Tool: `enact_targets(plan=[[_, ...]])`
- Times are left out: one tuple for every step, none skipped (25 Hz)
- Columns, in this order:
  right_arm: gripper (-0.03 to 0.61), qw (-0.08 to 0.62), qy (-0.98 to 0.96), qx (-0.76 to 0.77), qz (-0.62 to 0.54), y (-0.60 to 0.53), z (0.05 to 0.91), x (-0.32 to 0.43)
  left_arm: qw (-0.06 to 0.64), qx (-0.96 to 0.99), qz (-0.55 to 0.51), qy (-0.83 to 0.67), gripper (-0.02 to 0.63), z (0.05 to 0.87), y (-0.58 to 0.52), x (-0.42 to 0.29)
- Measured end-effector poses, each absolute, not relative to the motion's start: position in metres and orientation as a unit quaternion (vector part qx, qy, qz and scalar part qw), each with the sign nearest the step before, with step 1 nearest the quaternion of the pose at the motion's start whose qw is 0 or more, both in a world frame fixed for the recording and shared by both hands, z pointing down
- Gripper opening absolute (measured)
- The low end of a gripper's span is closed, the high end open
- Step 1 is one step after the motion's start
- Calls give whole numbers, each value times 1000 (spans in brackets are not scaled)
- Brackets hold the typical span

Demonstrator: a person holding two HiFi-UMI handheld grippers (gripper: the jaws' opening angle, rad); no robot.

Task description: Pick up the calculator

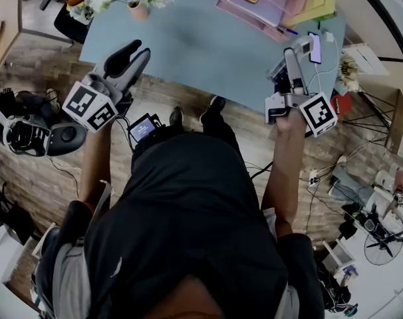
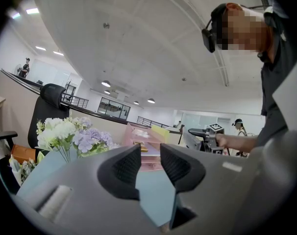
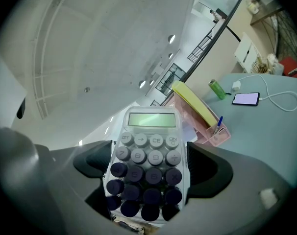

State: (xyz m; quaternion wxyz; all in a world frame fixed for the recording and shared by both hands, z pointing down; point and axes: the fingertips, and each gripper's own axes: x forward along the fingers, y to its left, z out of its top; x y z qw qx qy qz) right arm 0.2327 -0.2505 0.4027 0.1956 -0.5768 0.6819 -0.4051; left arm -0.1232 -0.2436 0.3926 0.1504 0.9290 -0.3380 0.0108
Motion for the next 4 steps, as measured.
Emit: enact_targets(plan=[[480,194,683,-577,-403,-250,401,233,150,929,11,-338,155,392,-243,-123],[480,193,684,-578,-401,-249,400,233,151,929,11,-338,155,392,-243,-123],[479,192,686,-577,-399,-248,398,233,151,929,11,-338,155,391,-242,-123],[480,192,687,-577,-398,-247,397,234,151,929,11,-338,155,391,-241,-123]])
